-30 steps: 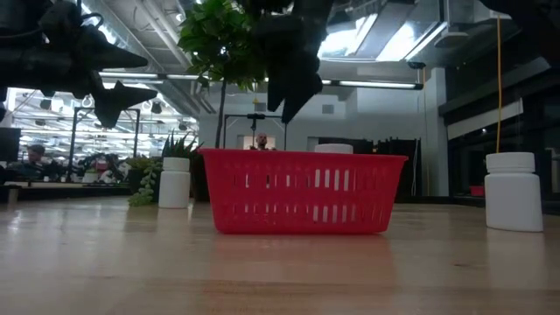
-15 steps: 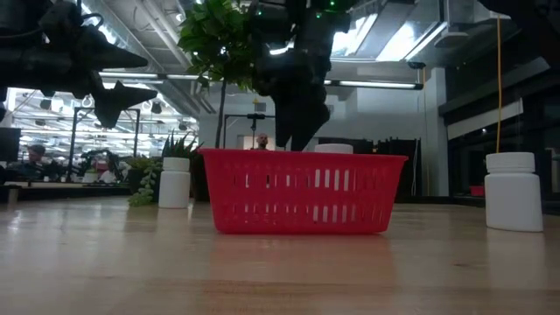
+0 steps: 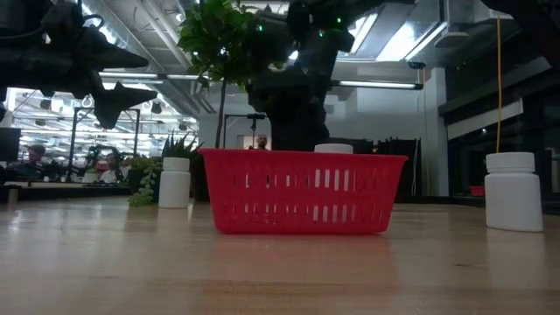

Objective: Pick and place pill bottles into a basket
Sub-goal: Put the white pill bottle into the bin

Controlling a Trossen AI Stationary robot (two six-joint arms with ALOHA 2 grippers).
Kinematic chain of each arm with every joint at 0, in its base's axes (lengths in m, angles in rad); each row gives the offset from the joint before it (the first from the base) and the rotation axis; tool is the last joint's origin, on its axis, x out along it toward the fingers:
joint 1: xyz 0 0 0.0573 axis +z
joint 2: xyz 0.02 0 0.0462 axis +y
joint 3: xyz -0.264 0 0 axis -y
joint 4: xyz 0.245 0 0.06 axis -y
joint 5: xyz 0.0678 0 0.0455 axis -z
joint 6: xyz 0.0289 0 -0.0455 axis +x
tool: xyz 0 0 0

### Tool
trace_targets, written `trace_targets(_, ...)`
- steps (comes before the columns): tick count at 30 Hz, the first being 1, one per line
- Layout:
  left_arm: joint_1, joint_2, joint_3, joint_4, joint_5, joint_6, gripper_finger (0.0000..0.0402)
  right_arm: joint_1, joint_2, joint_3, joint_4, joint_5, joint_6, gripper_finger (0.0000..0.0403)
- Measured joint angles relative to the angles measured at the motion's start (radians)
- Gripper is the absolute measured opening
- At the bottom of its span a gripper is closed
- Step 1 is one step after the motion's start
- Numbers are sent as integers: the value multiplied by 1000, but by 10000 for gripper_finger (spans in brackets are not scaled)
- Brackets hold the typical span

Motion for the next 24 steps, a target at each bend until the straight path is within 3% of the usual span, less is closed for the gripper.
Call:
trace_targets(10, 0, 0, 0, 0, -1, -1, 271, -6, 1, -80, 84, 8, -10, 292)
trace_targets(14, 0, 0, 0, 0, -1, -1, 271, -6, 1, -80, 118, 8, -12, 257)
trace_targets(20, 0, 0, 0, 0, -1, -3, 271, -6, 0, -79, 116, 1, -20, 170)
trace_targets(24, 0, 0, 0, 0, -1, -3, 271, -3, 1, -51, 66, -10, -31, 168)
